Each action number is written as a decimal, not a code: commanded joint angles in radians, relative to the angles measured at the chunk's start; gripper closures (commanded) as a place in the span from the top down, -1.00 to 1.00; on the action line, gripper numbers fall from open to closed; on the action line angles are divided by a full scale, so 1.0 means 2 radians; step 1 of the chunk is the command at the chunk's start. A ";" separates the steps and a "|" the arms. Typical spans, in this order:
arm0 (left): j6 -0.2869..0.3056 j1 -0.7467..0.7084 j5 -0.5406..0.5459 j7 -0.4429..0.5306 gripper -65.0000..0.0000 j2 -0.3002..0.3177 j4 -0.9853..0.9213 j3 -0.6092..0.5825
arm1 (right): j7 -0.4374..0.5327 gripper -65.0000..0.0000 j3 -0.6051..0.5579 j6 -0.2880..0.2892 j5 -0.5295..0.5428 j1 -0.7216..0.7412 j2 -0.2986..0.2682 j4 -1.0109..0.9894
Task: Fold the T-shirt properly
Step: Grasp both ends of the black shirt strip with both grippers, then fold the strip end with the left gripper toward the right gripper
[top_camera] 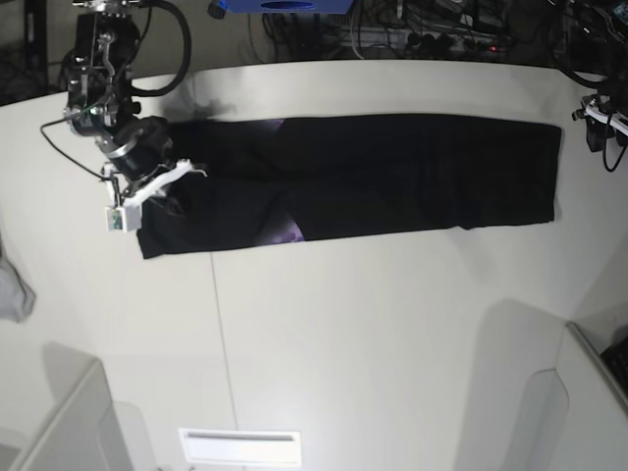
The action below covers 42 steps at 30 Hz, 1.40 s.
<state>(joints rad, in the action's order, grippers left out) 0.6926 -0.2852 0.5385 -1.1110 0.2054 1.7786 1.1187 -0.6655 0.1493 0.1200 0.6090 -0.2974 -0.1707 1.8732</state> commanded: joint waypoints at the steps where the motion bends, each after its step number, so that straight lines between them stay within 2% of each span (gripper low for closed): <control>1: 0.003 -0.001 0.012 0.019 0.38 0.011 -0.002 0.000 | 0.012 -1.00 0.001 0.003 0.005 0.003 -0.003 0.009; 3: 0.003 -0.001 0.013 0.042 0.76 0.011 -0.025 -0.002 | 0.012 -1.00 -0.001 0.003 0.005 0.003 -0.003 0.009; 6: 0.003 0.003 0.013 0.056 0.99 0.014 -0.067 -0.018 | 0.012 -1.00 -0.019 0.003 0.005 -0.001 -0.004 0.009; 15: 0.003 0.048 0.011 0.056 0.99 0.020 -0.127 -0.064 | 0.013 -1.00 -0.062 0.003 0.003 -0.002 -0.004 0.009; 20: 0.003 0.062 0.011 0.056 0.99 0.023 -0.165 -0.099 | 0.013 -1.00 -0.062 0.003 0.004 -0.004 -0.004 0.009; 28: 0.003 0.063 0.011 0.057 0.97 0.020 -0.206 -0.117 | 0.014 -1.00 -0.062 0.003 0.004 -0.011 -0.004 0.010; 30: 0.003 0.060 0.011 0.057 0.77 0.020 -0.210 -0.123 | 0.014 -1.00 -0.062 0.002 0.004 -0.011 -0.004 0.010; 34: 0.003 0.059 0.011 0.057 0.12 0.020 -0.212 -0.123 | 0.014 -1.00 -0.062 0.002 0.004 -0.011 -0.004 0.010; 39: 0.003 0.059 0.011 0.057 -0.46 0.023 -0.212 -0.122 | 0.014 -1.00 -0.062 0.002 0.005 -0.011 -0.004 0.010; 42: 0.003 0.059 0.010 0.057 -0.94 0.024 -0.212 -0.121 | 0.014 -1.00 -0.062 0.002 0.005 -0.012 -0.004 0.010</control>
<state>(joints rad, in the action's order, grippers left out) 0.6937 -0.1642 0.5774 -0.9741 0.2390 1.3506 0.8745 -0.6579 0.0204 0.1200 0.6048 -0.3275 -0.1753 1.8736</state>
